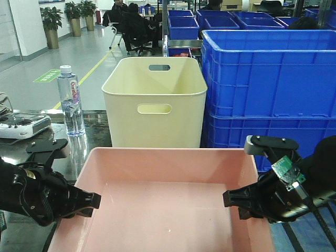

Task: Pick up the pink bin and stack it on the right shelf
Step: 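Lower the pink bin onto the shelf surface and open both grippers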

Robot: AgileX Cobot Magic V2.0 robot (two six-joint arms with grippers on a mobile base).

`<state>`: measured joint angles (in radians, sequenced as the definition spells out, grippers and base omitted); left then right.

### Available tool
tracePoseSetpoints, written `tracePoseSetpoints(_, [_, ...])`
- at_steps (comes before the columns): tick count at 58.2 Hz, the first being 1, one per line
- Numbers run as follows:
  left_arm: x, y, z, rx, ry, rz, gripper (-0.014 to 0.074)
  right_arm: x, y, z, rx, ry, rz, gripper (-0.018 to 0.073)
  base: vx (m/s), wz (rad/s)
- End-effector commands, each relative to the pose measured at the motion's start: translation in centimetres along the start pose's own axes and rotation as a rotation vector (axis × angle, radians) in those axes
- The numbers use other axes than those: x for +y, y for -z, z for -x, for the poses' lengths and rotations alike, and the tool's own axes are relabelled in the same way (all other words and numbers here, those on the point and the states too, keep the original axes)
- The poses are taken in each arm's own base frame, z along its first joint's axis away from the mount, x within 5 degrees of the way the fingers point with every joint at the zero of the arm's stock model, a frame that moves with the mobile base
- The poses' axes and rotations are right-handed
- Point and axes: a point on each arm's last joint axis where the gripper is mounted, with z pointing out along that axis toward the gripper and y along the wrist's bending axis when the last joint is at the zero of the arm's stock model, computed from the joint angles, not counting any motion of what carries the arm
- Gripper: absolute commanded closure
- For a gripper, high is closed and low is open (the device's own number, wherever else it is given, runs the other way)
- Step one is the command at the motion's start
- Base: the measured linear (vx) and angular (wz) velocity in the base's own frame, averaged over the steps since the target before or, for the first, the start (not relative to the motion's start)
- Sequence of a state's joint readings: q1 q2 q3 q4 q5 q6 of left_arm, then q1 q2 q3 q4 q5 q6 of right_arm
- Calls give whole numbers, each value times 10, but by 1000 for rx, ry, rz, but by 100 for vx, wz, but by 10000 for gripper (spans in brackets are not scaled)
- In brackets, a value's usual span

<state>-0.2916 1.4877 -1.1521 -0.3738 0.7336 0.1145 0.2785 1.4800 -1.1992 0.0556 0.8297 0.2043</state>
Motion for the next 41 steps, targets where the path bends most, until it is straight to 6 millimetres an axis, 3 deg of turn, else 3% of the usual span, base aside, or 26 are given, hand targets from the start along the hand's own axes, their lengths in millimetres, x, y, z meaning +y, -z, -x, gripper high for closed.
tracePoseSetpoints(1, [-4, 15, 10, -87, -23, -3, 455, -3, 13, 17, -131, 41, -20, 324, 0, 0])
tracePoseSetpoints(15, [-4, 15, 10, -89, -31, -2, 182, -3, 1, 18, -113, 40, -24, 122, 0, 0])
tracePoseSetpoints(25, [-4, 16, 12, -112, -32, 1, 7, -2, 5, 21, -156, 37, -14, 60, 0, 0])
tracePoseSetpoints(32, [-7, 25, 17, -156, -42, 1, -18, -2, 20, 26, -247, 57, -14, 61, 0, 0])
tracePoseSetpoints(41, [-13, 63, 24, -346, -89, 20, 35, 0, 69, 26, -432, 64, 15, 79, 0, 0])
